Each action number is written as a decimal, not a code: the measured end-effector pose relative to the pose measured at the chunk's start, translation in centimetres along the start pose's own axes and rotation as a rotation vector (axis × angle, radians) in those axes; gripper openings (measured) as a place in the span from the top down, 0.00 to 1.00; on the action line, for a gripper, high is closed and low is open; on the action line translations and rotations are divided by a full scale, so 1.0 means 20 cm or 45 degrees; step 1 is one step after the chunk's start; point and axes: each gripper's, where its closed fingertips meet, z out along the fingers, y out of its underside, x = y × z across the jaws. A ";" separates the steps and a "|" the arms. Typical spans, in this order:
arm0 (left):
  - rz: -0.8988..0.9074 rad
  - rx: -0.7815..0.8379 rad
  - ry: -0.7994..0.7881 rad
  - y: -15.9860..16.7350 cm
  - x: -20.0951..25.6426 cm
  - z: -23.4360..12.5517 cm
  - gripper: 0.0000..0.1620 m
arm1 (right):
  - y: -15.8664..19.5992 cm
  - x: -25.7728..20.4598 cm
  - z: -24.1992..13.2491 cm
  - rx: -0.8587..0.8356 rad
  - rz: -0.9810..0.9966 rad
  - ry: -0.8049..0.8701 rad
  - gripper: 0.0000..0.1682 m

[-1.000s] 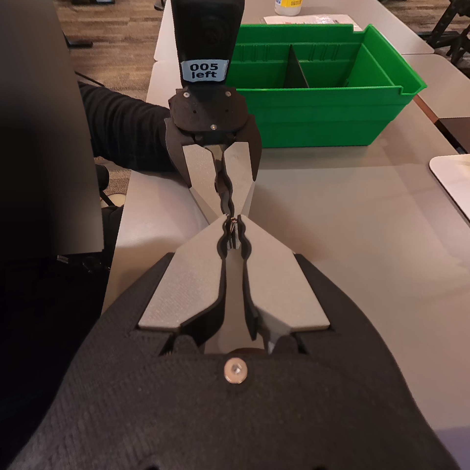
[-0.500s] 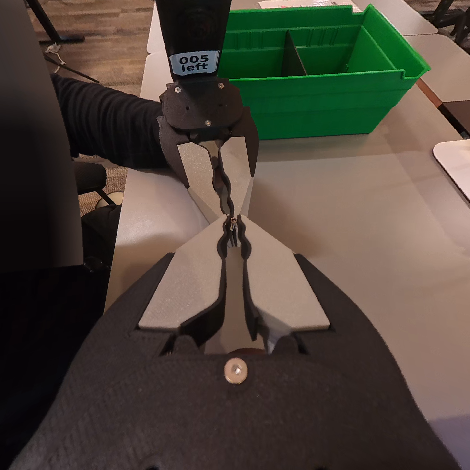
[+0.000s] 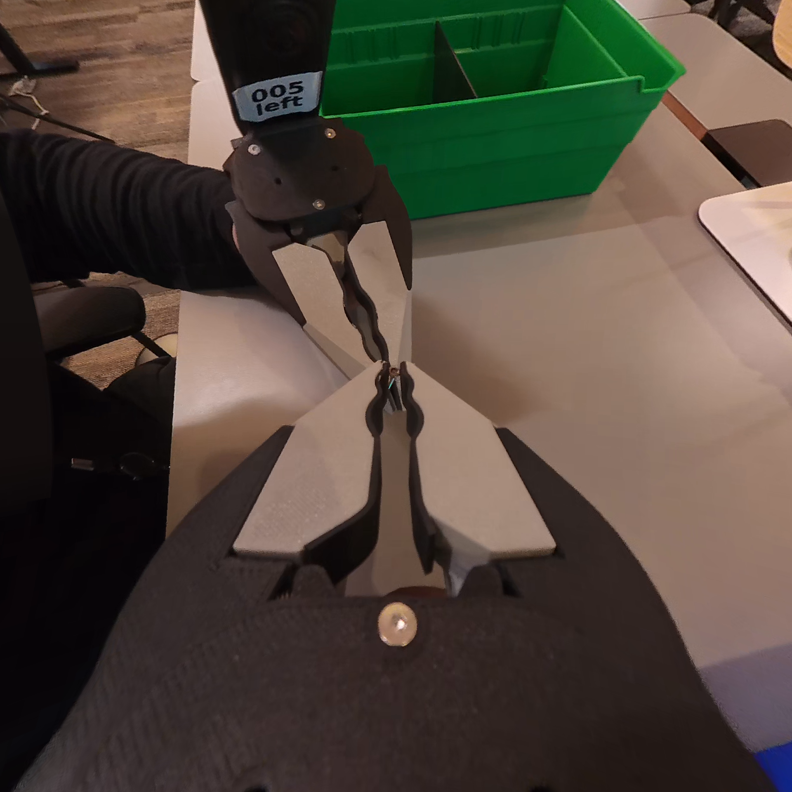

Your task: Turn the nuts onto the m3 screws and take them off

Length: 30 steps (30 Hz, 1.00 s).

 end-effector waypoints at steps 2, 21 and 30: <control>-0.004 -0.003 -0.027 0.00 -0.01 0.01 1.00 | 0.01 0.01 0.00 -0.008 0.021 0.027 0.99; -0.018 -0.069 -0.268 0.06 -0.12 0.03 1.00 | 0.05 0.10 0.05 -0.124 0.136 0.270 0.99; -0.039 -0.069 -0.333 0.06 -0.14 0.03 1.00 | 0.04 0.13 0.07 -0.101 0.249 0.341 0.99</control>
